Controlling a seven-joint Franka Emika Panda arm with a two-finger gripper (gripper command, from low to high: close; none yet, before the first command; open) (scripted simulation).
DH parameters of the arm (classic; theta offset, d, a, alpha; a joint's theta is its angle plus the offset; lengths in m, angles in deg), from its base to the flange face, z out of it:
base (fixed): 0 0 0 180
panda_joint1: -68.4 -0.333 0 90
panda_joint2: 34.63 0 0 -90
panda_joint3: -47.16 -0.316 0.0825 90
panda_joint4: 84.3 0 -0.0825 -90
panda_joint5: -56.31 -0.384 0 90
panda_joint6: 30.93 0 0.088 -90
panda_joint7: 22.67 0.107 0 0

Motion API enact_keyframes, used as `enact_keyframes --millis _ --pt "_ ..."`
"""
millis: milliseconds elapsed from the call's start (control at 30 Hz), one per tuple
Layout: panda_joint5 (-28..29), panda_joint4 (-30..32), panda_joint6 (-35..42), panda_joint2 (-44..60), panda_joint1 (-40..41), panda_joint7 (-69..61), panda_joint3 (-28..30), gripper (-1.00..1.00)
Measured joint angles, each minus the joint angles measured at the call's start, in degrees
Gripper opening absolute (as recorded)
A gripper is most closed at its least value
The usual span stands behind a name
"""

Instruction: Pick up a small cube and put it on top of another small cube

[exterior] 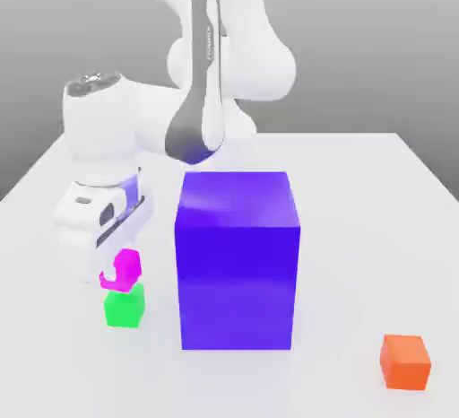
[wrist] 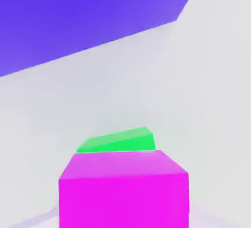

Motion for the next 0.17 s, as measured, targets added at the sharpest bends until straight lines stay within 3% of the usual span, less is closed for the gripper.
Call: enact_keyframes --millis 167 --pt "0.0 0.0 0.0 0.0 0.0 0.0 0.0 1.00"
